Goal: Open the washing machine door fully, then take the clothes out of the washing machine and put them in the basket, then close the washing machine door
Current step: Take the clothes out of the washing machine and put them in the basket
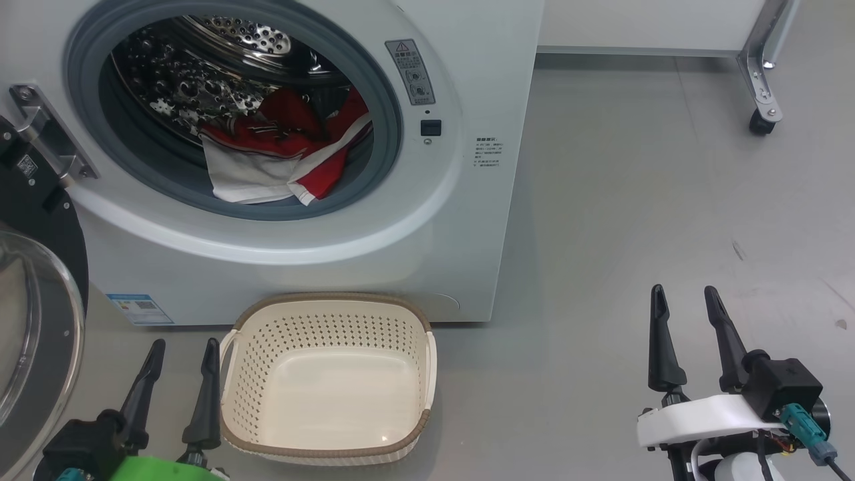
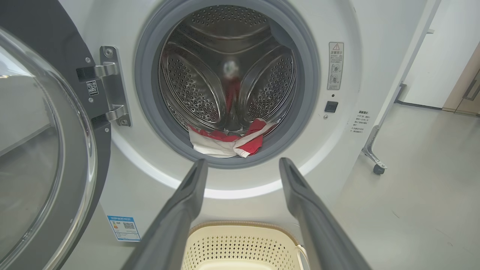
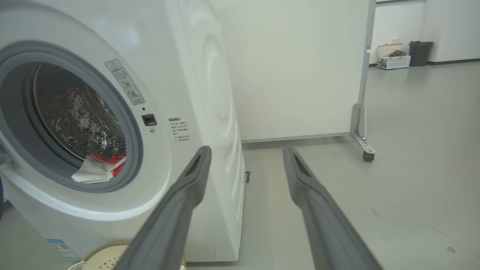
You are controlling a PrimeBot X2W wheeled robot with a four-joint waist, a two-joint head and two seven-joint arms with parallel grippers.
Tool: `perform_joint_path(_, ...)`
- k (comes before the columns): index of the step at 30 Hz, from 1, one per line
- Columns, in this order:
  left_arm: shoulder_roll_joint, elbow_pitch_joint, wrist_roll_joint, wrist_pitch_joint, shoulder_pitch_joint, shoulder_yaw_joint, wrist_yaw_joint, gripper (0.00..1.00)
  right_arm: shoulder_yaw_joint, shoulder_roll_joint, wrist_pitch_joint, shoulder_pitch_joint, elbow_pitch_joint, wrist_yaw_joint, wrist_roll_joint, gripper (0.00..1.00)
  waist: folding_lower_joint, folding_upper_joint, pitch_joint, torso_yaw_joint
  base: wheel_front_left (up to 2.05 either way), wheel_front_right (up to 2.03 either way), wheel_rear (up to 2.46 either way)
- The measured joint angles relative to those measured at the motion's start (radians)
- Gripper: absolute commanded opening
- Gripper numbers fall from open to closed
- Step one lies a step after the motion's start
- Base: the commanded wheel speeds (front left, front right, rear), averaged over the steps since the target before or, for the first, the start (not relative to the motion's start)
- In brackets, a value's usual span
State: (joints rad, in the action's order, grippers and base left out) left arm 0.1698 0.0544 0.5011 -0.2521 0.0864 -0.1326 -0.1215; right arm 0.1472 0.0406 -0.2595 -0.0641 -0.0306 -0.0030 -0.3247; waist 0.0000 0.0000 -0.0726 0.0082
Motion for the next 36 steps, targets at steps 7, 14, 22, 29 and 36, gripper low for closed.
perform_joint_path(7, 0.0, -0.015, 0.0, 0.0, -0.002, 0.012, 0.0, 1.0, 0.019, 0.0, 0.0, 0.019, 0.011, 0.0, 0.0, 1.0, 0.0, 0.0, -0.031, -0.007, 0.0, 0.0, 0.0)
perform_joint_path(14, 0.003, -0.024, 0.0, 0.0, -0.011, 0.016, 0.0, 1.0, 0.033, 0.0, 0.0, 0.037, 0.017, -0.009, 0.0, 1.0, 0.0001, 0.0, -0.068, -0.024, 0.0, 0.0, 0.0)
perform_joint_path(22, 0.028, -0.021, -0.009, 0.0, -0.047, 0.05, 0.0, 1.0, 0.054, 0.0, 0.0, 0.058, 0.031, -0.024, 0.0, 1.0, 0.0001, 0.0001, -0.121, -0.065, 0.0, 0.0, 0.0)
perform_joint_path(29, 0.075, 0.006, -0.032, 0.004, -0.12, 0.031, 0.0, 1.0, 0.074, 0.002, 0.0, 0.07, 0.056, -0.035, 0.0, 1.0, 0.0001, 0.0, -0.185, -0.103, 0.0, 0.0, 0.0)
perform_joint_path(36, 0.139, 0.005, -0.025, 0.043, -0.263, 0.03, 0.0, 1.0, 0.101, 0.002, 0.0, 0.105, 0.087, -0.053, 0.0, 1.0, 0.0001, 0.0, -0.266, -0.144, 0.0, 0.0, 0.0)
